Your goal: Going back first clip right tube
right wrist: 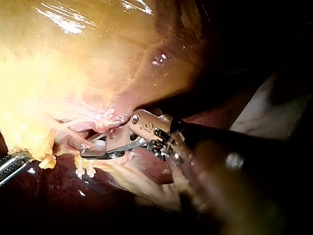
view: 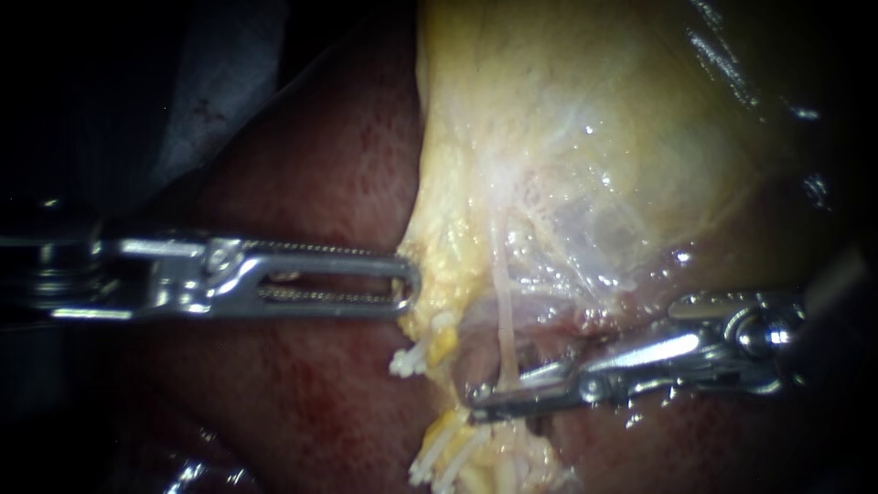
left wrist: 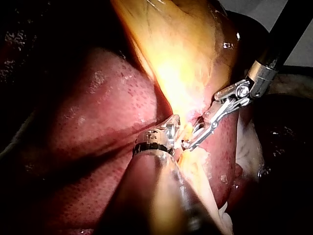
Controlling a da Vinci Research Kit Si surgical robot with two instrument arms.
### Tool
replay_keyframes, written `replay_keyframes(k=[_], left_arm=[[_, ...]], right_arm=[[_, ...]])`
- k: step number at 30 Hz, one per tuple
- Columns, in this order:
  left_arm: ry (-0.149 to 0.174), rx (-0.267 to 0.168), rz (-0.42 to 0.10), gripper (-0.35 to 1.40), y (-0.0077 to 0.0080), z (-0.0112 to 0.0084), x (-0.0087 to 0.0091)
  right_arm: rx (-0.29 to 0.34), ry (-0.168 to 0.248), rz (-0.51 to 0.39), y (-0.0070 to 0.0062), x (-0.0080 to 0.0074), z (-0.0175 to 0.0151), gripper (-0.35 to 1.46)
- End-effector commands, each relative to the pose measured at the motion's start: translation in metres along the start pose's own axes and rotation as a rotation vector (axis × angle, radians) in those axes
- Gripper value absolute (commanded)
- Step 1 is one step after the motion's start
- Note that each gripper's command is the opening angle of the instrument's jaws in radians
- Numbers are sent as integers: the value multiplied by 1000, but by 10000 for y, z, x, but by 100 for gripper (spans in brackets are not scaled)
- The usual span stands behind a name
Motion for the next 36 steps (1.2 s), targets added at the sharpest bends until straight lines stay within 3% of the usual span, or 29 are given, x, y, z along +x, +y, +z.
replay_keyframes(k=[1, 5, 10, 14, 27, 36], left_arm=[[0, 0, 0, -35, 0, 0, 0], [0, 0, 0, -35, 0, 0, 0], [0, 0, 0, -35, 0, 0, 0], [0, 0, 0, -35, 0, 0, 0], [0, 0, 0, -35, 0, -1, 0], [0, 1, 0, -35, 1, 0, 0]], right_arm=[[0, 0, 0, 0, 0, 0, -14], [0, 0, -17, 0, 0, 0, 4], [3, 4, -111, -1, 1, -1, 28], [10, 10, -163, -1, 2, 0, 37], [20, 7, -185, -12, 5, -22, 40], [29, 7, -174, -35, 5, -57, 39]])
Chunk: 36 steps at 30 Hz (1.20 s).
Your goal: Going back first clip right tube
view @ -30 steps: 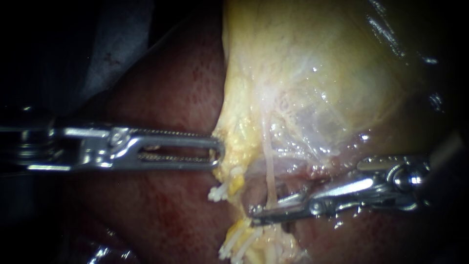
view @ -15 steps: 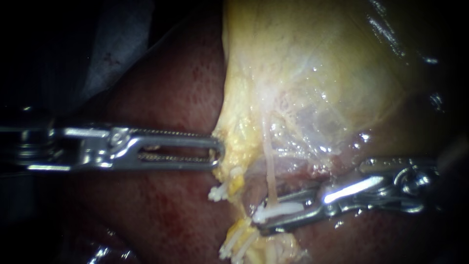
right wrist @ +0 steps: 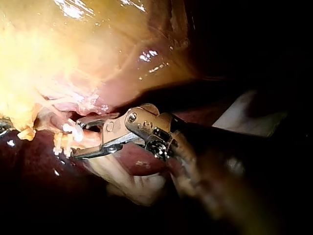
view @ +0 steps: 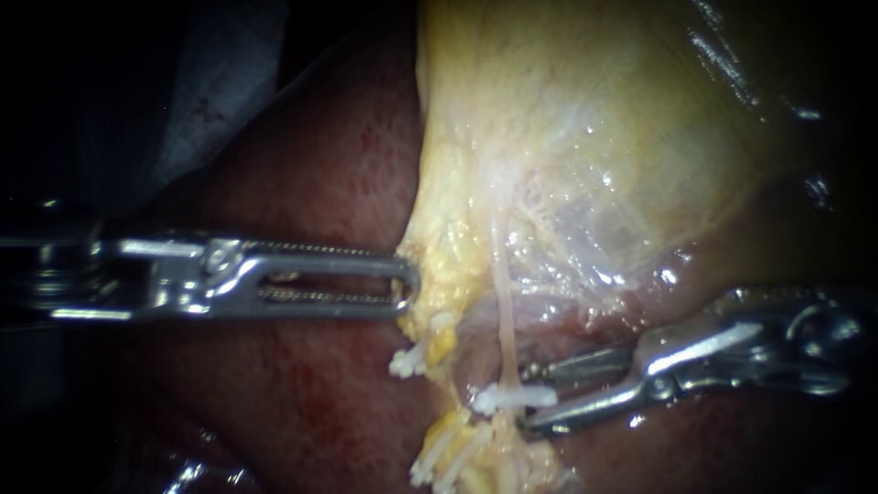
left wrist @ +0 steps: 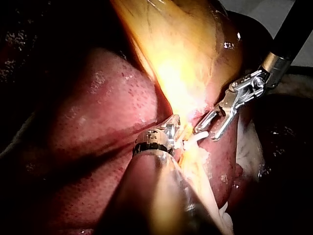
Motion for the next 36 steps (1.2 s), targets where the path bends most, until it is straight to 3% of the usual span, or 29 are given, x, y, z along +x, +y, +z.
replay_keyframes(k=[1, 9, 18, 29, 36], left_arm=[[0, 0, 0, -35, 0, 0, 0], [1, 0, 0, -35, 2, 1, -1], [1, 0, 1, -35, 3, 1, -1], [-1, -2, 2, -35, 5, 6, 0], [-2, -3, 2, -35, 6, 9, 1]], right_arm=[[0, 0, 1, -1, 0, -6, 39], [-5, 17, -38, -12, 12, -56, 39], [-37, 54, -134, -25, 41, -100, 42], [-70, 69, -333, -22, 54, -116, 52], [-70, 68, -333, -23, 54, -116, 53]])
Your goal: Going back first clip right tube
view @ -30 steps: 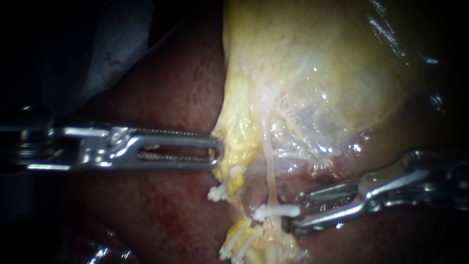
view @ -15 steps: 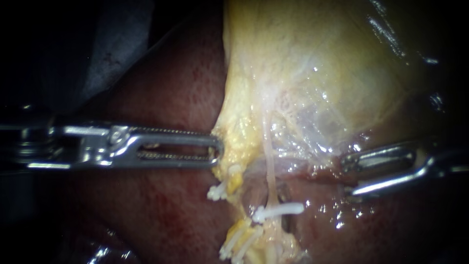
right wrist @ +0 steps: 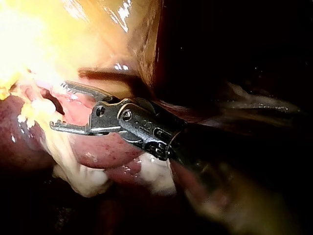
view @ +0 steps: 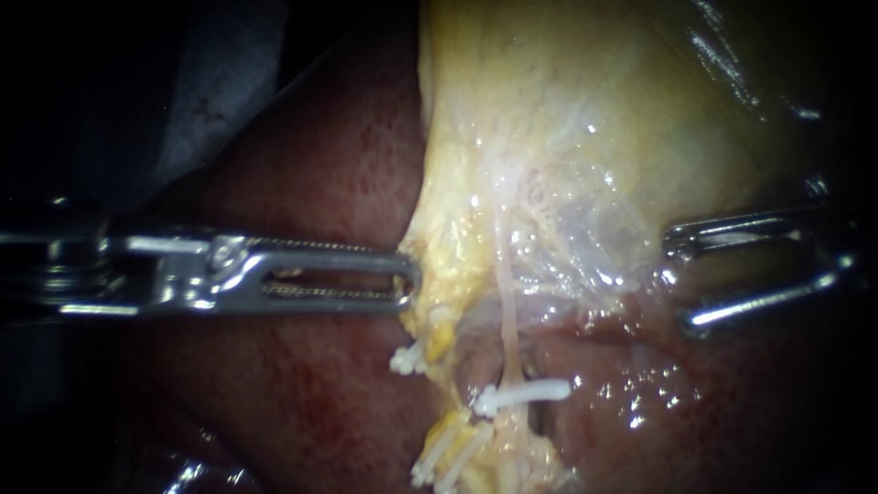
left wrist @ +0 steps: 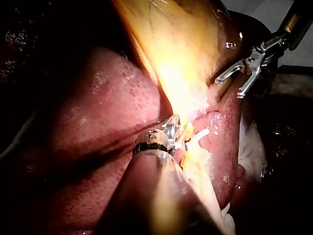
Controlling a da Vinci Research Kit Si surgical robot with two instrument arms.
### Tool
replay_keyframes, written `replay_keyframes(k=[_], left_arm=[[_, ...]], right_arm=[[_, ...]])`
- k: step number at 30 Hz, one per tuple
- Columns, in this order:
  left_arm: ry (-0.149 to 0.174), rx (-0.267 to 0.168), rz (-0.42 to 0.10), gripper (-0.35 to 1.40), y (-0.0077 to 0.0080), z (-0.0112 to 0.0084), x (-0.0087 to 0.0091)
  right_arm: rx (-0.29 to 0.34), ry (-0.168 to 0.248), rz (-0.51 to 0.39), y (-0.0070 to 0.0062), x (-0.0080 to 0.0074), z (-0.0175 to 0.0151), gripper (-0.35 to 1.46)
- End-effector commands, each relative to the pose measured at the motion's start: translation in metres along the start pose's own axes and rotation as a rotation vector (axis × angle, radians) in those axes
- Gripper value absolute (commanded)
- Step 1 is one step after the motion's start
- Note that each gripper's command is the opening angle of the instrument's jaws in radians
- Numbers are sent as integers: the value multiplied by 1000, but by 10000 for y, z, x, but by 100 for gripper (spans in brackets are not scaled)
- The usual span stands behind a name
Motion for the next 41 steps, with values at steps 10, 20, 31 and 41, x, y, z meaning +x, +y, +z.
replay_keyframes(k=[10, 20, 31, 41], left_arm=[[-5, -7, 0, -35, 3, 19, -1], [7, 7, 9, -35, -1, 56, 12], [10, 12, 11, -35, -6, 61, 14], [11, 13, 12, -35, -6, 60, 14]], right_arm=[[1, 0, -1, -3, -3, -2, 53], [1, 0, -1, -4, -3, -2, 53], [1, 0, -1, -4, -3, -2, 53], [1, 0, -1, -4, -3, -2, 53]])
